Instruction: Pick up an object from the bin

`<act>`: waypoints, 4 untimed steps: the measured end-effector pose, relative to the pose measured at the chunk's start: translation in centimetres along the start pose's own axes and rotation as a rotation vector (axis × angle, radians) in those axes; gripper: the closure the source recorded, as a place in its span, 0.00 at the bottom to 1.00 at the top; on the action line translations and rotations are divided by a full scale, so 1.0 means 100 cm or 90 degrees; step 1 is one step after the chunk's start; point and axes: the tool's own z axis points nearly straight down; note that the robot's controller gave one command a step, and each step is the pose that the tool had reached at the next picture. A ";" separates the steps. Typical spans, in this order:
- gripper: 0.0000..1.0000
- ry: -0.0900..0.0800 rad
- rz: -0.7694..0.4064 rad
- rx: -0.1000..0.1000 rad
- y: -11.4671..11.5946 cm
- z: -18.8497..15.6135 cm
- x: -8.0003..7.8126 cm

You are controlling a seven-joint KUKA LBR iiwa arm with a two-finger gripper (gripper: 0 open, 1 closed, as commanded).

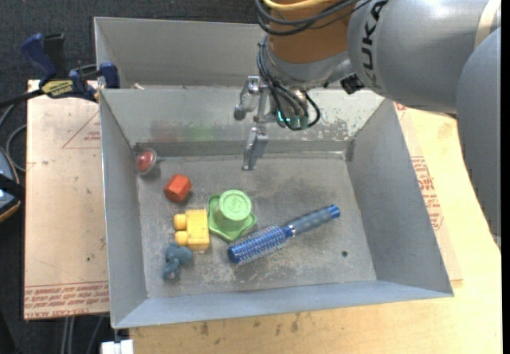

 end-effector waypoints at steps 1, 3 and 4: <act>0.00 0.002 -0.024 0.001 -0.001 0.081 0.049; 0.00 -0.013 -0.245 -0.003 -0.005 0.145 0.061; 0.00 -0.019 -0.381 0.002 -0.006 0.146 0.055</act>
Offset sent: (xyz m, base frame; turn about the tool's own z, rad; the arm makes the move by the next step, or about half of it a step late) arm -0.0462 -0.0009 -0.0757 -0.0387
